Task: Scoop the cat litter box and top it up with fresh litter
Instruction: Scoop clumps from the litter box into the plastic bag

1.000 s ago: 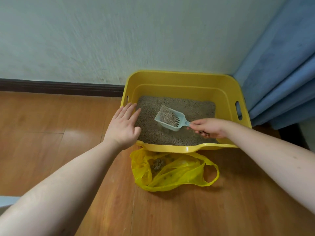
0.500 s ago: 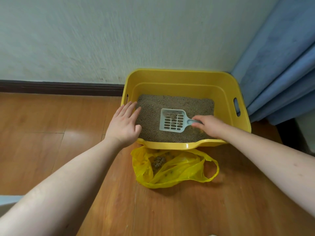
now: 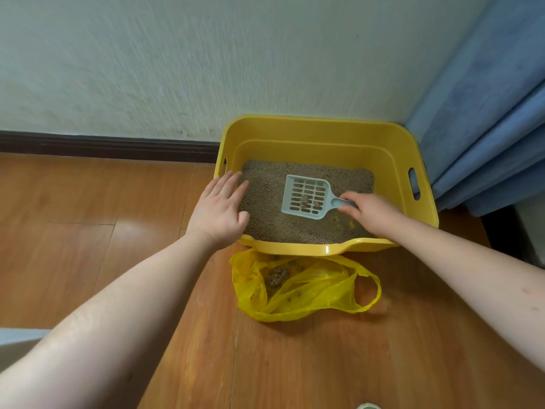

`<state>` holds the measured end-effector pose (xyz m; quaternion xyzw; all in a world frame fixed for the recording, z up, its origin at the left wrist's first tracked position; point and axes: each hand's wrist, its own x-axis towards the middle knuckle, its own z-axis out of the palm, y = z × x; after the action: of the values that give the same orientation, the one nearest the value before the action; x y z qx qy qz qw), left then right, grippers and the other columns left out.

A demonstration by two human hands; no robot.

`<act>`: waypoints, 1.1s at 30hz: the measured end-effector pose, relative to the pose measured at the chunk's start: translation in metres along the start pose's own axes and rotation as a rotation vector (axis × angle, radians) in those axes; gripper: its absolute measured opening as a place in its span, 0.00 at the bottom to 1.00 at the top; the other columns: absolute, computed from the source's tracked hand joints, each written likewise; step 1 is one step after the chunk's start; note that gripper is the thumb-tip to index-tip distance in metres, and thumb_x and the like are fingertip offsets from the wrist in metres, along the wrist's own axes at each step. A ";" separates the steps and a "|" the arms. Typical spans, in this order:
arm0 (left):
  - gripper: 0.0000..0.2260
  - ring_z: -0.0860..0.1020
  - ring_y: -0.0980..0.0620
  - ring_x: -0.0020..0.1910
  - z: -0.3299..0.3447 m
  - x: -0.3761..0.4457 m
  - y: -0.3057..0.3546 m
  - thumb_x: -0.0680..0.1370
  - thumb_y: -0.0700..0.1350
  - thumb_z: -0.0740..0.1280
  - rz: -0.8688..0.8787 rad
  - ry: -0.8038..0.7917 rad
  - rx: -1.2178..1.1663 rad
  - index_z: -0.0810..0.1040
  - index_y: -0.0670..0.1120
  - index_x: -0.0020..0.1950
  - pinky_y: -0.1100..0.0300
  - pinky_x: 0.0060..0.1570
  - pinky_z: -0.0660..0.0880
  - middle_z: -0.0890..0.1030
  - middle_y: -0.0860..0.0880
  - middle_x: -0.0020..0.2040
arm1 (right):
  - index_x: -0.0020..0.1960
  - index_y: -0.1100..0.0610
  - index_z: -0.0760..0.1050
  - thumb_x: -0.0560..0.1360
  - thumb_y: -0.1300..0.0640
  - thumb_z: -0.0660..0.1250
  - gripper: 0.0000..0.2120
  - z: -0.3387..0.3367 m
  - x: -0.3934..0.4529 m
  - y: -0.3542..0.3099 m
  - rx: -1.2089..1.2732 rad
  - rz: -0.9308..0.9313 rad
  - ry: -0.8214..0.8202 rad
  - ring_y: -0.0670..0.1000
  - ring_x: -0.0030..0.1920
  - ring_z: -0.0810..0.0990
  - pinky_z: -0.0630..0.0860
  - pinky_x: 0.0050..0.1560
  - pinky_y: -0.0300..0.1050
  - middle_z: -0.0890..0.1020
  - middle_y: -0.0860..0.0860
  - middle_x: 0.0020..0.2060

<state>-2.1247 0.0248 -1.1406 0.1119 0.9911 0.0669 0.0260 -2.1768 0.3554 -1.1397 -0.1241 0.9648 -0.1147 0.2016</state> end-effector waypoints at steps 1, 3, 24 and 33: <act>0.34 0.50 0.49 0.79 0.000 0.000 0.000 0.73 0.55 0.45 0.004 0.000 0.001 0.61 0.46 0.78 0.54 0.76 0.41 0.56 0.46 0.80 | 0.62 0.50 0.71 0.81 0.46 0.57 0.13 -0.001 -0.001 -0.001 0.038 0.006 -0.016 0.52 0.36 0.77 0.75 0.38 0.51 0.79 0.50 0.39; 0.34 0.50 0.49 0.79 0.000 0.000 0.000 0.73 0.55 0.45 0.008 0.000 0.000 0.61 0.46 0.78 0.54 0.76 0.40 0.56 0.46 0.80 | 0.61 0.50 0.72 0.81 0.46 0.58 0.13 -0.003 -0.004 -0.002 0.117 0.007 -0.051 0.51 0.36 0.77 0.74 0.37 0.50 0.79 0.49 0.38; 0.32 0.51 0.48 0.79 -0.001 -0.001 -0.001 0.75 0.52 0.49 0.030 -0.003 0.018 0.60 0.44 0.78 0.54 0.77 0.41 0.57 0.45 0.79 | 0.53 0.43 0.77 0.78 0.44 0.61 0.08 -0.002 -0.107 -0.037 0.396 -0.133 -0.137 0.46 0.38 0.78 0.73 0.40 0.48 0.81 0.45 0.38; 0.32 0.51 0.47 0.79 -0.003 0.000 0.000 0.75 0.53 0.49 0.033 -0.015 0.012 0.59 0.44 0.79 0.52 0.77 0.44 0.57 0.44 0.79 | 0.48 0.49 0.69 0.79 0.45 0.61 0.09 0.078 -0.117 -0.032 0.322 -0.017 -0.305 0.43 0.31 0.68 0.64 0.33 0.41 0.72 0.45 0.30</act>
<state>-2.1250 0.0241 -1.1377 0.1286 0.9893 0.0607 0.0319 -2.0343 0.3456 -1.1585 -0.1142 0.8913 -0.2489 0.3613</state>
